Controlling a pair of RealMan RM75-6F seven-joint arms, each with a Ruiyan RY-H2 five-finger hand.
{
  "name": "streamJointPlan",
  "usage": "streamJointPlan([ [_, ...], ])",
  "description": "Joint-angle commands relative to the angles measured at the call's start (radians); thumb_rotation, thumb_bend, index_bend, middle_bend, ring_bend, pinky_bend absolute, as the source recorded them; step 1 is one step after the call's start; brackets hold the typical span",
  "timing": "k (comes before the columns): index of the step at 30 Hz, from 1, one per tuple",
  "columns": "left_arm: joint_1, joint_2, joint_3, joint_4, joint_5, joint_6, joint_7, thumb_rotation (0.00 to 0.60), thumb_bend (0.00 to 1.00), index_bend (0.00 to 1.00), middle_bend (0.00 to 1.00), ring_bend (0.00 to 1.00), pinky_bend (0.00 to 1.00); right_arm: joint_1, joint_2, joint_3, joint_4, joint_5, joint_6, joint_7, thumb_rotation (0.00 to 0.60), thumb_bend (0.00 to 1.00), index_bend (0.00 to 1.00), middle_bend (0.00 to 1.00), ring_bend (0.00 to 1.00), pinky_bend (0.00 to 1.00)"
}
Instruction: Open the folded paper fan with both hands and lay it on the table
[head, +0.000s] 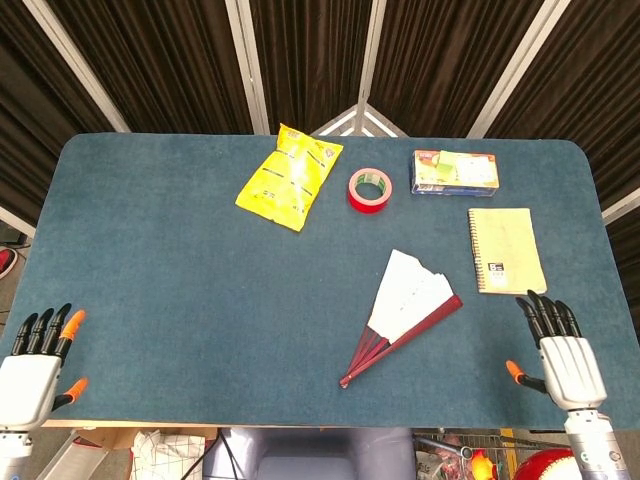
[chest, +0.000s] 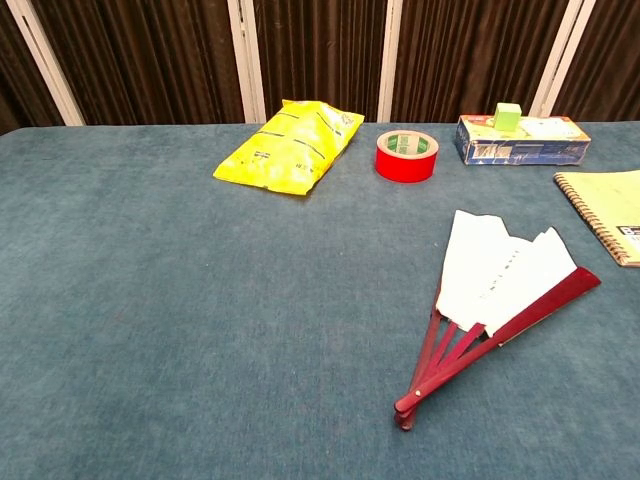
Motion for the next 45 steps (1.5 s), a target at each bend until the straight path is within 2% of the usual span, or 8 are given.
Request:
streamJointPlan([
  [1,0.000,0.013,-0.005,-0.011,-0.011,-0.003,-0.013,0.600,0.08,0.09,0.00,0.00,0.00,0.008,-0.002,-0.005,0.002,-0.010,-0.013,0.010,0.600,0.24,0.10,0.05,0.06,0.08],
  [8,0.014,0.032,-0.002,-0.017,0.018,0.041,-0.060,0.600,0.08,0.09,0.00,0.00,0.00,0.038,-0.081,-0.013,0.081,-0.093,-0.010,0.035,0.600,0.24,0.21,0.05,0.10,0.10],
  [15,0.022,0.044,-0.028,0.004,0.013,0.086,-0.139,0.600,0.09,0.09,0.00,0.00,0.00,0.055,-0.177,-0.022,0.163,-0.150,0.003,0.001,0.600,0.24,0.24,0.05,0.10,0.10],
  [21,0.026,0.058,-0.039,0.006,-0.004,0.095,-0.173,0.600,0.08,0.09,0.00,0.00,0.00,0.080,-0.242,-0.029,0.206,-0.146,-0.045,-0.025,0.600,0.24,0.27,0.05,0.10,0.10],
  [32,0.024,0.058,-0.043,0.005,-0.015,0.085,-0.166,0.600,0.08,0.10,0.00,0.00,0.00,0.145,-0.367,0.002,0.318,-0.130,-0.112,-0.051,0.600,0.24,0.29,0.05,0.10,0.11],
  [41,0.021,0.052,-0.045,0.001,-0.026,0.073,-0.144,0.600,0.08,0.10,0.00,0.00,0.00,0.163,-0.475,0.015,0.466,-0.141,-0.075,0.002,0.600,0.24,0.30,0.05,0.10,0.12],
  [45,0.020,0.049,-0.046,-0.001,-0.029,0.069,-0.132,0.600,0.09,0.10,0.00,0.00,0.00,0.168,-0.508,0.008,0.531,-0.144,-0.070,0.029,0.600,0.24,0.36,0.05,0.10,0.12],
])
